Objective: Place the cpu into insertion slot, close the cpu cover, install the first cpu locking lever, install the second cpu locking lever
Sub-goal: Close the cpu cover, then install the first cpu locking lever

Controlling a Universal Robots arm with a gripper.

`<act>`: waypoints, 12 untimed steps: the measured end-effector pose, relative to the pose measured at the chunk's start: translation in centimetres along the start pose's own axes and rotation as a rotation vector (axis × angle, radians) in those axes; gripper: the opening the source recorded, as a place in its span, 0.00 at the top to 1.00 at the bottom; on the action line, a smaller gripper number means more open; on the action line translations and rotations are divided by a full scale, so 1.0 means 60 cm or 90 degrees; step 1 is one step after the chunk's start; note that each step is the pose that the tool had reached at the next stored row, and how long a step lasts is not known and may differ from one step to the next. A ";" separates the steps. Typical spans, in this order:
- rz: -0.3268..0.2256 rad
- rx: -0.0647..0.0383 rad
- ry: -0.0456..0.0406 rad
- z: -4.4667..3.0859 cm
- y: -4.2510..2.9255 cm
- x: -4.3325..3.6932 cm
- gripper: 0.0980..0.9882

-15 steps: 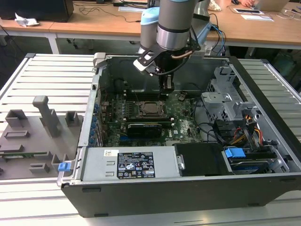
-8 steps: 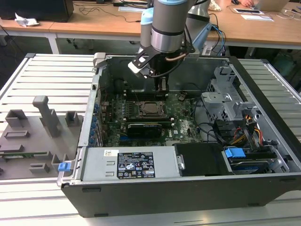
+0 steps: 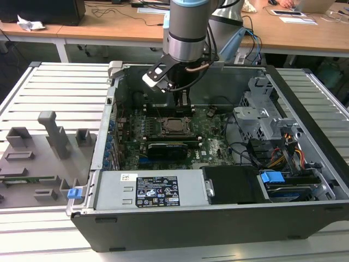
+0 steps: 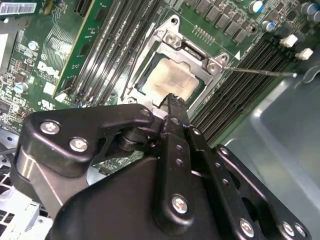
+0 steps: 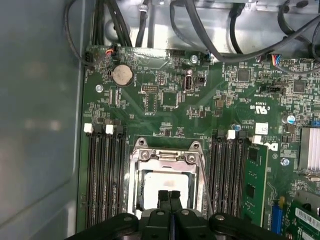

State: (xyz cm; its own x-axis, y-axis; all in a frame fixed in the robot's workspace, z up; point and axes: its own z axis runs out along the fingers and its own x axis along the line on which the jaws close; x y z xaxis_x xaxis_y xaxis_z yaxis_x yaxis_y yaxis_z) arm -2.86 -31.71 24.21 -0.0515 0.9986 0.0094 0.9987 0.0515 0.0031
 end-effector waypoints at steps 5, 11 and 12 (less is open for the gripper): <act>-0.001 -0.001 -0.0001 0.001 -0.013 0.001 0.99; -0.001 -0.002 -0.0005 -0.006 -0.021 0.001 0.99; -0.001 -0.001 -0.0014 -0.014 -0.021 0.001 0.99</act>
State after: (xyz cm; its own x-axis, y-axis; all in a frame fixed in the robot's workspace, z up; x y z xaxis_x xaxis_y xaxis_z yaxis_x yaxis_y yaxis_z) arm -4.13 -31.71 25.03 -0.0529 0.9986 0.0072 0.9986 0.0528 0.0054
